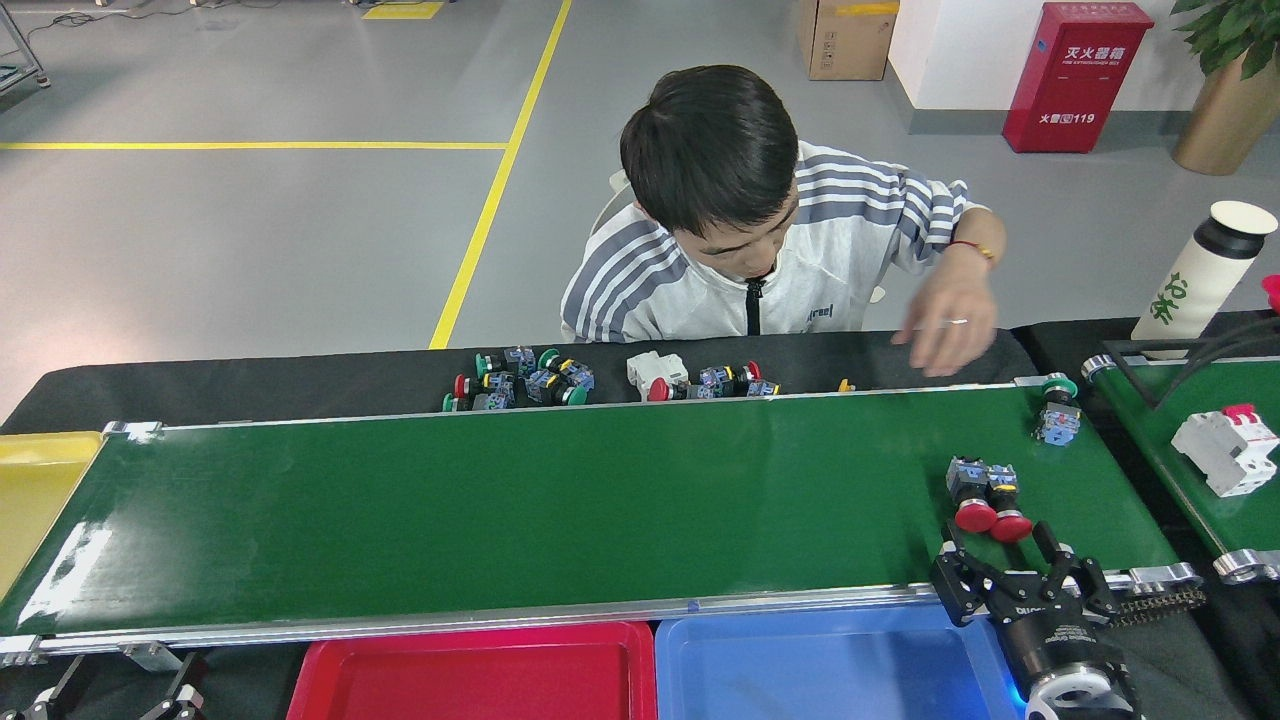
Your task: Pick switch part from conveyor to tray
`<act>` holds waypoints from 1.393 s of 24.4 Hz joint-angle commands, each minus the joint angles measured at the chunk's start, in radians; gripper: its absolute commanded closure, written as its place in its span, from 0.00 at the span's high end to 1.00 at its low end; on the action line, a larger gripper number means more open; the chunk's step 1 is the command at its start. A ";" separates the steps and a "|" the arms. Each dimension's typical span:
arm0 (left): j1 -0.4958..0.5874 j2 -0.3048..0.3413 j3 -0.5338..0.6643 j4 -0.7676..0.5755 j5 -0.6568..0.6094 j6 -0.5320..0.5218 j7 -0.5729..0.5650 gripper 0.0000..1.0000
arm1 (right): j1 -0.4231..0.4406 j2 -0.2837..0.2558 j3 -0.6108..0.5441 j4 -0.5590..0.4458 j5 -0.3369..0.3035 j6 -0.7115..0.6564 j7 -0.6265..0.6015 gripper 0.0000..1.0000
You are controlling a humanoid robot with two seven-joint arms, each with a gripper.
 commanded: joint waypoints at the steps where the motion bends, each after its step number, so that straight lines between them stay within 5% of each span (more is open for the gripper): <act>1: -0.007 0.006 -0.003 -0.013 0.004 0.001 0.003 1.00 | -0.025 -0.004 0.000 0.000 0.001 -0.001 -0.003 1.00; 10: -0.020 0.003 -0.066 -0.013 0.004 0.004 0.002 1.00 | -0.170 0.016 0.063 0.169 0.004 0.011 -0.003 0.97; 13: -0.023 0.004 -0.072 -0.013 0.002 0.004 0.002 1.00 | -0.218 0.007 0.139 0.209 0.013 0.052 -0.003 0.38; 15: -0.023 0.004 -0.071 -0.013 0.002 0.005 0.002 1.00 | -0.229 -0.011 0.172 0.207 0.013 0.052 -0.001 0.15; 17: -0.018 0.006 -0.060 -0.013 0.001 0.005 0.002 1.00 | -0.227 -0.019 0.190 0.198 0.010 0.043 -0.001 0.02; 23: -0.015 0.010 -0.055 -0.013 0.001 0.007 0.000 1.00 | -0.202 -0.045 0.247 0.065 0.010 -0.072 -0.003 0.02; 27: -0.007 0.009 -0.055 -0.013 0.001 0.007 0.000 1.00 | -0.179 -0.054 0.330 -0.089 0.015 -0.300 -0.003 0.02; 31: -0.009 0.009 -0.054 -0.013 -0.006 0.010 0.000 1.00 | -0.187 -0.016 0.475 -0.132 0.069 -0.495 -0.003 0.06; 32: -0.009 0.012 -0.054 -0.013 -0.006 0.011 0.000 1.00 | -0.189 0.010 0.512 -0.127 0.095 -0.518 -0.003 0.22; 34: -0.009 0.012 -0.054 -0.013 -0.007 0.014 -0.004 1.00 | -0.189 0.061 0.569 -0.097 0.139 -0.531 -0.004 1.00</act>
